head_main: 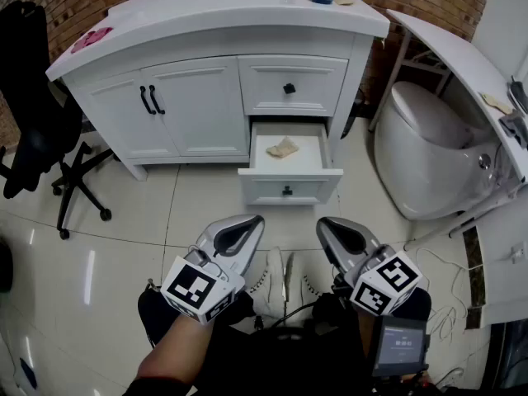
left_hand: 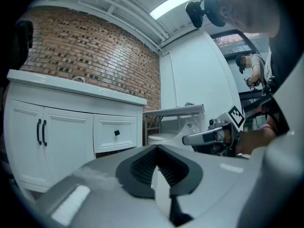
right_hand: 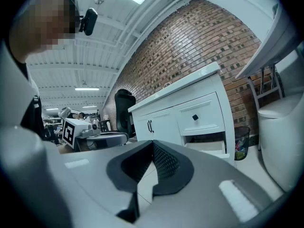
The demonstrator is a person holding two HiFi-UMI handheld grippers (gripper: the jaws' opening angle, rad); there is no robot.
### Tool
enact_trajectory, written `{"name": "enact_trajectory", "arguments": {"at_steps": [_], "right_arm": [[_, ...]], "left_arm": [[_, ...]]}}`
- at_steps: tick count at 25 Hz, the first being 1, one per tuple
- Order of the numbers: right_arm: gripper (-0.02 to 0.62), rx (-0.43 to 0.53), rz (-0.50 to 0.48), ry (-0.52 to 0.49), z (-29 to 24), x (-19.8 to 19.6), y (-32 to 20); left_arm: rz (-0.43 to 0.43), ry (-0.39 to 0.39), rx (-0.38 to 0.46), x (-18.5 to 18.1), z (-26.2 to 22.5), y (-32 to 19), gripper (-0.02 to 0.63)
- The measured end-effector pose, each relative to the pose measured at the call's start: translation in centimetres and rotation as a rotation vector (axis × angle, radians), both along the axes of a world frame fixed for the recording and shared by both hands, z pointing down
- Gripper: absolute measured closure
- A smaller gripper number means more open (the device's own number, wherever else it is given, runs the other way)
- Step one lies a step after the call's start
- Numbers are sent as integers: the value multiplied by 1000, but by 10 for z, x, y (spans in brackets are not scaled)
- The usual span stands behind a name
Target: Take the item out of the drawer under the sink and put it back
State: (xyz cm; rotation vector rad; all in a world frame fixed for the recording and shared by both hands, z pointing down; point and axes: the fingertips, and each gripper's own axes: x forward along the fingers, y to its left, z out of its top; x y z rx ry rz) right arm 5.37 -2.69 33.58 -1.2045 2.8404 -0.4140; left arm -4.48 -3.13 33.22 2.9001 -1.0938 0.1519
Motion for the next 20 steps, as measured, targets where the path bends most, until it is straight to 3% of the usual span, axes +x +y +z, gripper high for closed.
{"name": "enact_trajectory", "arguments": {"at_steps": [8,13,20], "right_arm": [[588,-8,11,3,-1,0,-34],[588,-22,10,5,5,-2,-58],[588,-34,14,19,12,-2,-95]], "left_arm": [[-6,9,9,-4,2,-36,600],[-18,-59,-16,-4,11,-63,600],[-14,-28,-6,-4,12,-98,600]]}}
